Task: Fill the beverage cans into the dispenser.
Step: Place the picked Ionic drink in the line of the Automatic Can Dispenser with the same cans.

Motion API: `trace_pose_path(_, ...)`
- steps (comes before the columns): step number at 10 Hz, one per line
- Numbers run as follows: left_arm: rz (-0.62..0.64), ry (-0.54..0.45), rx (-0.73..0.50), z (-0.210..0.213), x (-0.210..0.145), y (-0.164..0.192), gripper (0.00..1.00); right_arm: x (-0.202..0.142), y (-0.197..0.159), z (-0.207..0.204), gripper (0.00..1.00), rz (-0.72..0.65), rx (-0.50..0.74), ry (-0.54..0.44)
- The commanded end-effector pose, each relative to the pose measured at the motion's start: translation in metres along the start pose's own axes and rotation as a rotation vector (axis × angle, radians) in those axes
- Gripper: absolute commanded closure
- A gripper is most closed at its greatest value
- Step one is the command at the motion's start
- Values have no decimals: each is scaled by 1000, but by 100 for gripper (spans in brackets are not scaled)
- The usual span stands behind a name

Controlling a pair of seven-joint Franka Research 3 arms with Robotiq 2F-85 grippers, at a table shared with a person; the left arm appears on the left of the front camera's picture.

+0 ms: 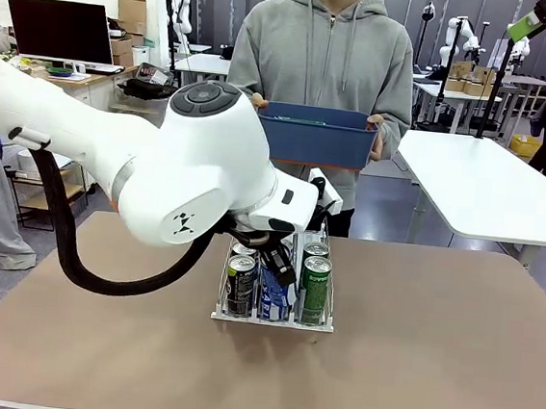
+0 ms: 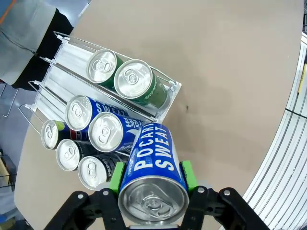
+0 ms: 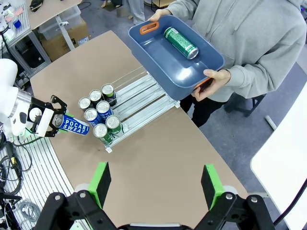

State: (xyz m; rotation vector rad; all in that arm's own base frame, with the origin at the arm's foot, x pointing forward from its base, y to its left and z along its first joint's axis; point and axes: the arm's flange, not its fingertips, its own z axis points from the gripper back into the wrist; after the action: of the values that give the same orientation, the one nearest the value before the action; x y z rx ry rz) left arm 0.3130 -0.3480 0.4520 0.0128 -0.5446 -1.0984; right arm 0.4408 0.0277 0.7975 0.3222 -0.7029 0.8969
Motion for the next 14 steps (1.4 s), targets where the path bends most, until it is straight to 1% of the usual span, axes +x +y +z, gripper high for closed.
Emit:
trace_pose_path(1, 6, 16, 7, 11, -1, -3, 43, -1, 1, 0, 0, -12, 6, -1)
trace_pose_path(2, 0, 0, 0, 0, 0, 0, 43, -1, 1, 0, 0, -12, 6, -1)
trace_pose_path(3, 12, 11, 15, 9, -4, 0, 43, -1, 1, 0, 0, -12, 6, -1)
trace_pose_path(5, 50, -19, 57, 1, -4, 11, 43, -1, 1, 0, 0, -12, 6, -1)
trace_pose_path(6, 29, -27, 97, -3, -1, 17, 43, -1, 1, 0, 0, -12, 6, -1)
trace_pose_path(12, 30, 31, 61, -33, 9, 45, 43, -1, 1, 0, 0, -12, 6, -1)
trace_pose_path(14, 49, 60, 81, -41, 8, 54, 43, -1, 1, 0, 0, -12, 6, -1)
